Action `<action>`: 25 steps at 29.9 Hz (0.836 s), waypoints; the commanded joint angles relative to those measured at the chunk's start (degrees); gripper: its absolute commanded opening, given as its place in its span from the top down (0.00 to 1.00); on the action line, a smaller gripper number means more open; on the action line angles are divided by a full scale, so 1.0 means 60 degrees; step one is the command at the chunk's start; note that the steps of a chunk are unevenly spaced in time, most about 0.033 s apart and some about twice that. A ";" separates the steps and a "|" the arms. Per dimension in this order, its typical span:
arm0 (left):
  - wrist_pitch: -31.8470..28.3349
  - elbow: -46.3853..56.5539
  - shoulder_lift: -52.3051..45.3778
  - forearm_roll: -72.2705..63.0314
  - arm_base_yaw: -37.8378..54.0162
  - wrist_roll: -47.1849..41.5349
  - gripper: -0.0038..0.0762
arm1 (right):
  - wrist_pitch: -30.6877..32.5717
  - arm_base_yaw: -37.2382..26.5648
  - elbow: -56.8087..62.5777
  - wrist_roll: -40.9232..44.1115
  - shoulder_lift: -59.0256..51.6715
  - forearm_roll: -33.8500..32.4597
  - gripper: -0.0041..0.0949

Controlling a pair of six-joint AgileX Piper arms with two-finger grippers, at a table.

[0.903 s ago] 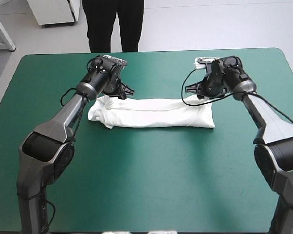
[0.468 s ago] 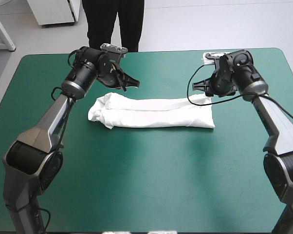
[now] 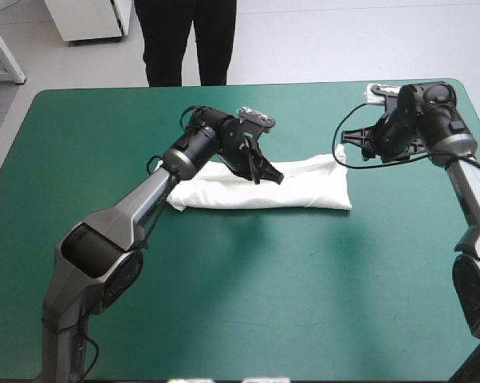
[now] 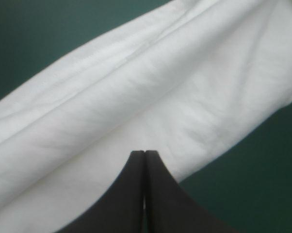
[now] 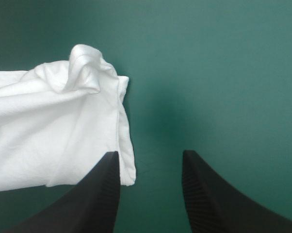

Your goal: Fold the cloth

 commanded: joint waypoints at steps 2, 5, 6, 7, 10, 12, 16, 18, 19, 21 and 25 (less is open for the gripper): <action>-0.0295 -0.0274 0.0013 -0.0132 -0.0075 0.0013 0.96 | -0.0533 -0.0765 -0.0214 -0.1218 -0.0552 0.1827 0.60; -0.0353 -0.0274 0.0316 -0.0132 -0.0075 0.0048 0.96 | -0.0632 -0.1064 -0.0214 -0.1868 -0.0518 0.2280 0.64; -0.0353 -0.0274 0.0400 -0.0149 -0.0075 0.0067 0.96 | -0.0531 -0.1108 -0.0214 -0.2121 -0.0492 0.2448 0.64; -0.0353 -0.0274 0.0441 -0.0149 -0.0075 0.0067 0.96 | -0.0370 -0.1163 -0.0214 -0.2492 -0.0411 0.2701 0.64; -0.0353 -0.0274 0.0617 -0.0149 -0.0075 0.0067 0.96 | -0.0163 -0.1213 -0.0214 -0.2961 -0.0135 0.3359 0.54; -0.0378 -0.0274 0.0675 -0.0166 -0.0075 0.0067 0.96 | -0.0140 -0.1213 -0.0214 -0.3191 0.0064 0.3665 0.41; -0.0600 -0.0274 0.0745 -0.0080 -0.0053 0.0067 0.96 | -0.0075 -0.1213 -0.0214 -0.3465 0.0575 0.4150 0.24; -0.0764 -0.0274 0.0818 -0.0080 -0.0038 0.0067 0.96 | -0.0075 -0.1213 -0.0214 -0.3465 0.0811 0.4190 0.25; -0.0784 -0.0274 0.0840 -0.0080 -0.0036 0.0067 0.96 | -0.0092 -0.1213 -0.0214 -0.3465 0.0927 0.4190 0.25; -0.0767 -0.0274 0.0840 -0.0099 -0.0036 0.0067 0.96 | -0.0113 -0.1194 -0.0214 -0.3465 0.1133 0.4190 0.25; -0.0767 -0.0274 0.0840 -0.0110 -0.0036 0.0067 0.96 | -0.0205 -0.1082 -0.0204 -0.3446 0.1634 0.4212 0.25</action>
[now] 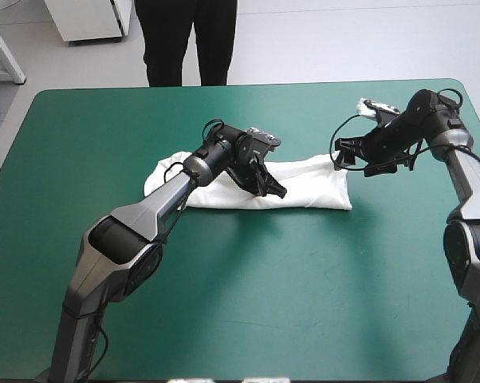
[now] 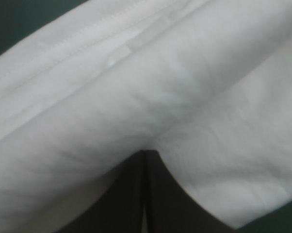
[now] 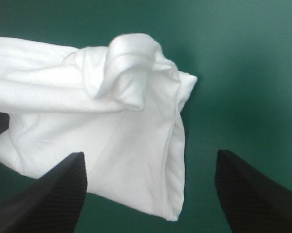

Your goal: Fold the cloth

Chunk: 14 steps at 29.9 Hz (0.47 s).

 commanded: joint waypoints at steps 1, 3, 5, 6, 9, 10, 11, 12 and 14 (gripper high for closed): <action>-0.0296 -0.0248 -0.0516 -0.0097 0.0005 -0.0009 0.96 | -0.0181 0.0139 -0.0204 -0.0104 -0.0085 0.0332 0.25; -0.0296 -0.0248 -0.0516 -0.0097 0.0005 -0.0009 0.96 | -0.0205 0.0335 -0.0204 -0.0104 0.0190 0.0332 0.25; -0.0296 -0.0248 -0.0516 -0.0097 0.0005 -0.0009 0.96 | -0.0263 0.0569 -0.0204 -0.0104 0.0432 0.0287 0.27; -0.0278 -0.0248 -0.0516 -0.0097 0.0005 -0.0009 0.96 | -0.0312 0.0708 -0.0204 -0.0104 0.0538 0.0251 0.29; -0.0200 -0.0248 -0.0516 -0.0097 0.0005 -0.0009 0.96 | -0.0455 0.1085 -0.0190 0.0010 0.0764 0.0057 0.34; -0.0185 -0.0248 -0.0516 -0.0097 0.0005 -0.0009 0.96 | -0.0538 0.1210 -0.0190 0.0173 0.0801 -0.0072 0.36; -0.0105 -0.0248 -0.0516 -0.0107 0.0005 -0.0009 0.96 | -0.0602 0.1331 -0.0190 0.0358 0.0846 -0.0264 0.38; -0.0060 -0.0248 -0.0516 -0.0107 0.0005 -0.0009 0.96 | -0.0608 0.1417 -0.0190 0.0424 0.0866 -0.0385 0.39; 0.0037 -0.0248 -0.0516 -0.0107 0.0005 -0.0009 0.96 | -0.0630 0.1605 -0.0190 0.0495 0.0973 -0.0571 0.43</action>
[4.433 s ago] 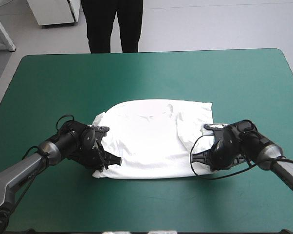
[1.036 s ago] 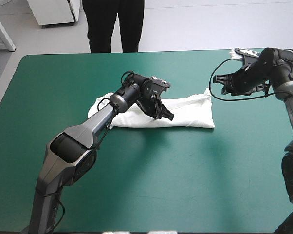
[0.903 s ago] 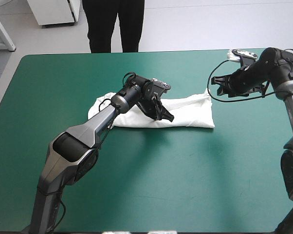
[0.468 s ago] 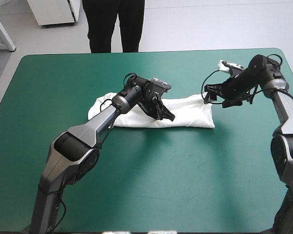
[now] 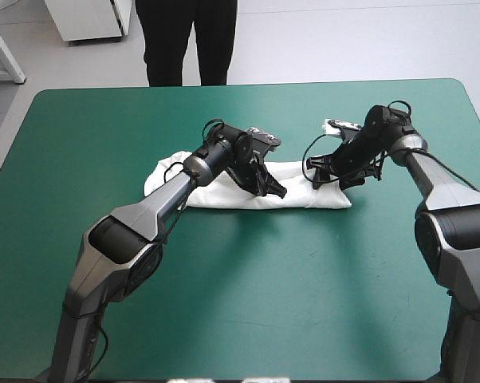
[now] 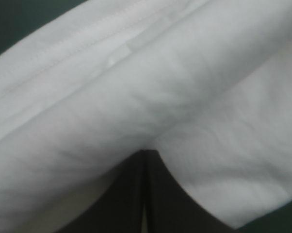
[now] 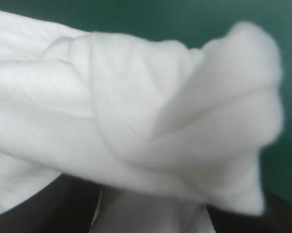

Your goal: Fold the cloth

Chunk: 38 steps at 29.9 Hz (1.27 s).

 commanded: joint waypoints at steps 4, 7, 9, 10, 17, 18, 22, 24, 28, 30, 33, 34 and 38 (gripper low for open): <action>0.0047 -0.0248 -0.0524 -0.0107 0.0005 -0.0009 0.96 | 0.0044 0.0424 -0.0161 0.0572 -0.0074 -0.0315 0.67; 0.0047 -0.0248 -0.0524 -0.0107 0.0005 -0.0009 0.96 | 0.0110 0.0424 -0.0151 0.0597 -0.0054 -0.0518 0.98; 0.0047 -0.0248 -0.0524 -0.0107 0.0005 -0.0009 0.96 | 0.0156 0.0424 -0.0171 0.0644 -0.0054 -0.0640 0.97; 0.0047 -0.0248 -0.0524 -0.0107 0.0005 -0.0009 0.96 | 0.0184 0.0424 -0.0187 0.0667 -0.0054 -0.0660 0.98; 0.0068 -0.0248 -0.0524 -0.0136 0.0005 -0.0009 0.96 | 0.0207 0.0424 -0.0285 0.0781 -0.0749 -0.0723 0.98; 0.0068 -0.0248 -0.0524 -0.0136 0.0005 -0.0009 0.96 | 0.0229 0.0424 -0.0285 0.0781 -0.0859 -0.0723 0.98; 0.0068 -0.0248 -0.0524 -0.0136 0.0005 -0.0009 0.96 | 0.0284 0.0424 -0.0285 0.0740 -0.1501 -0.0704 0.98; 0.0068 -0.0248 -0.0524 -0.0181 0.0005 -0.0009 0.96 | 0.0223 0.0424 -0.0285 0.0740 -0.1843 -0.0559 0.98; 0.0068 -0.0248 -0.0524 -0.0319 0.0005 -0.0009 0.96 | 0.0220 0.0480 -0.0285 0.0409 -0.2324 -0.0043 0.98; 0.0068 -0.0248 -0.0524 -0.0364 0.0005 -0.0009 0.96 | 0.0237 0.0543 -0.0285 0.0303 -0.2521 0.0317 0.98; 0.0085 -0.0248 -0.0524 -0.0433 0.0005 -0.0009 0.96 | 0.0197 0.0684 -0.0285 0.0267 -0.2783 0.0598 0.98; 0.0107 -0.0248 -0.0524 -0.0453 0.0005 -0.0009 0.96 | 0.0197 0.0754 -0.0285 0.0243 -0.2848 0.0613 0.98; 0.0107 -0.0248 -0.0524 -0.0454 0.0005 -0.0009 0.96 | 0.0175 0.0982 -0.0341 0.0264 -0.3070 0.0509 0.98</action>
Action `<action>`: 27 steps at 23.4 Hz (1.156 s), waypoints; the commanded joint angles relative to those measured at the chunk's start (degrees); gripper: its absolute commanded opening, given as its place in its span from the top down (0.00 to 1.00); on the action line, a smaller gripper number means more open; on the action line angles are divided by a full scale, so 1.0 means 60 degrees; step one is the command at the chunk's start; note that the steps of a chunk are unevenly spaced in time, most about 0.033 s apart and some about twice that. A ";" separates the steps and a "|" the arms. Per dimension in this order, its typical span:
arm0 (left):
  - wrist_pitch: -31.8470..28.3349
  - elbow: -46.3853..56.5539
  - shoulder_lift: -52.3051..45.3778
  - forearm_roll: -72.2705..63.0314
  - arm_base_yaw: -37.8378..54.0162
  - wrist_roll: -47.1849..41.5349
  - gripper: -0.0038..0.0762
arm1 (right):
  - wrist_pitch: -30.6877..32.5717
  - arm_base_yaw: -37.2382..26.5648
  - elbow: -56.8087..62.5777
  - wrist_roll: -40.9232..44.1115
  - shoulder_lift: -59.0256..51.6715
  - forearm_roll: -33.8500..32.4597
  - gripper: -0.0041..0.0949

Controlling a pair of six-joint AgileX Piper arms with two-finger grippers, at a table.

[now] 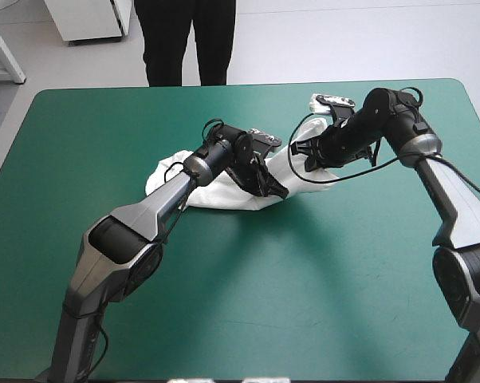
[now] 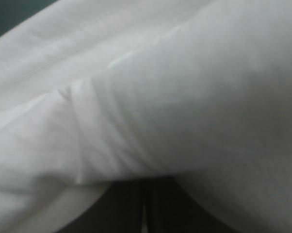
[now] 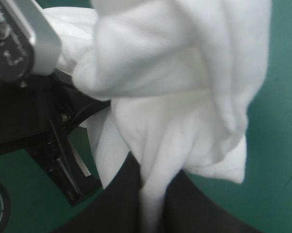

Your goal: Fold the cloth

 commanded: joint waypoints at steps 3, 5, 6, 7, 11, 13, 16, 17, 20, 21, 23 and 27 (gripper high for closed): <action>-0.0014 -0.0237 -0.0526 -0.0075 0.0005 -0.0009 0.96 | -0.0203 0.0176 -0.0350 -0.0051 -0.0706 0.0161 0.98; 0.0187 -0.0237 -0.0617 0.0226 0.0005 -0.0301 0.96 | -0.0244 0.0176 -0.0350 -0.0033 -0.0706 0.0146 0.98; 0.0435 -0.0237 -0.0743 0.0450 0.0020 -0.0551 0.96 | -0.0240 0.0176 -0.0350 -0.0033 -0.0706 0.0122 0.98; 0.0682 -0.0237 -0.0853 0.0577 0.0020 -0.0692 0.96 | -0.0268 0.0176 -0.0350 -0.0033 -0.0706 0.0103 0.98; 0.1166 0.0554 -0.2453 0.1765 0.0050 -0.1081 0.96 | -0.0331 0.0176 -0.0408 -0.0033 -0.0711 0.0043 0.98; 0.1166 0.1443 -0.3583 0.1998 0.0163 -0.1247 0.96 | -0.0371 0.0176 -0.0408 -0.0033 -0.0711 0.0150 0.98; 0.1130 0.3258 -0.5300 0.2054 0.0386 -0.1413 0.96 | -0.0577 0.0389 -0.0408 -0.0073 -0.0711 0.0240 0.98; 0.1130 0.3789 -0.5797 0.2054 0.0476 -0.1466 0.96 | -0.0646 0.0487 -0.0408 -0.0073 -0.0711 0.0240 0.98; 0.1155 0.5915 -0.8258 0.1989 0.0591 -0.1689 0.96 | -0.1321 0.1077 -0.0408 -0.0073 -0.0711 0.0256 0.98; 0.1171 0.6323 -0.8872 0.1952 0.0573 -0.1730 0.96 | -0.1545 0.1237 -0.0408 -0.0073 -0.0693 0.0256 0.98; 0.1099 0.6863 -0.9925 0.1996 0.0573 -0.1748 0.96 | -0.1980 0.1569 -0.0408 0.0005 -0.0632 0.0256 0.98; 0.1720 0.7117 -1.1300 0.1911 0.0573 -0.1980 0.96 | -0.2975 0.2169 -0.0432 0.0032 -0.0353 0.0679 0.98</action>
